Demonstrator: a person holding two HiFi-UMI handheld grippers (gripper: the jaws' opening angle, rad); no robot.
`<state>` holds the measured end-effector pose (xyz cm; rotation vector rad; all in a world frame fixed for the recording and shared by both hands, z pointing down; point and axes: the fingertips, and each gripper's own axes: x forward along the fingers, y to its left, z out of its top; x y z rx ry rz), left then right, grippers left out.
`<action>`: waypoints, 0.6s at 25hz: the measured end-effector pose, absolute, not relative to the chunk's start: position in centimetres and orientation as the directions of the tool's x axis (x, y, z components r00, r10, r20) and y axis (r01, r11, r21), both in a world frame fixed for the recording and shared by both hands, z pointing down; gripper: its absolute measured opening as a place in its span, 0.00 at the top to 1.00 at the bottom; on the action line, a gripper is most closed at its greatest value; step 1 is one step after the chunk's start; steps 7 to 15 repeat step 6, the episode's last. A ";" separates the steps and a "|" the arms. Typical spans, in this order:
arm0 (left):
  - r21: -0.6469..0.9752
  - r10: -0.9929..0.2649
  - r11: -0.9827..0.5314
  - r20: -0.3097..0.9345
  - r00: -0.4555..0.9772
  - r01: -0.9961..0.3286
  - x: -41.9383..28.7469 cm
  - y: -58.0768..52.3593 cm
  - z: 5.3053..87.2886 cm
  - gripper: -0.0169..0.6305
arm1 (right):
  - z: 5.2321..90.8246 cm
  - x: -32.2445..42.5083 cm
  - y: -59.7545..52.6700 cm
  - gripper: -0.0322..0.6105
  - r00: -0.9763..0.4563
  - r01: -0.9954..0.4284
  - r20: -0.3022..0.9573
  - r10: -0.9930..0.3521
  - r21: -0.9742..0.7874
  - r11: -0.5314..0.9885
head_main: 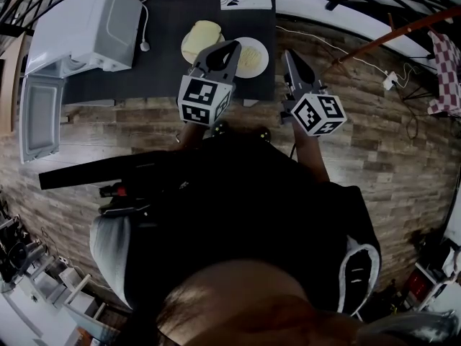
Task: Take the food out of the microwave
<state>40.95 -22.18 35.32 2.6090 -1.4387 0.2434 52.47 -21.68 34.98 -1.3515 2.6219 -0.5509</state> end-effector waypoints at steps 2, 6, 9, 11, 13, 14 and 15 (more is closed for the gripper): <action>0.055 -0.822 -0.527 0.218 0.526 -0.848 40.9 -22.1 35.5 0.96 | 35.1 52.5 -21.6 0.95 -0.586 -0.759 0.045 -0.809 -0.382 0.528; 0.056 -0.822 -0.526 0.223 0.524 -0.849 40.8 -22.0 35.8 0.96 | 35.4 52.4 -21.4 0.95 -0.587 -0.758 0.051 -0.808 -0.384 0.527; 0.056 -0.822 -0.526 0.223 0.524 -0.849 40.8 -22.0 35.8 0.96 | 35.4 52.4 -21.4 0.95 -0.587 -0.758 0.051 -0.808 -0.384 0.527; 0.056 -0.822 -0.526 0.223 0.524 -0.849 40.8 -22.0 35.8 0.96 | 35.4 52.4 -21.4 0.95 -0.587 -0.758 0.051 -0.808 -0.384 0.527; 0.056 -0.822 -0.526 0.223 0.524 -0.849 40.8 -22.0 35.8 0.96 | 35.4 52.4 -21.4 0.95 -0.587 -0.758 0.051 -0.808 -0.384 0.527; 0.056 -0.822 -0.526 0.223 0.524 -0.849 40.8 -22.0 35.8 0.96 | 35.4 52.4 -21.4 0.95 -0.587 -0.758 0.051 -0.808 -0.384 0.527; 0.056 -0.822 -0.526 0.223 0.524 -0.849 40.8 -22.0 35.8 0.96 | 35.4 52.4 -21.4 0.95 -0.587 -0.758 0.051 -0.808 -0.384 0.527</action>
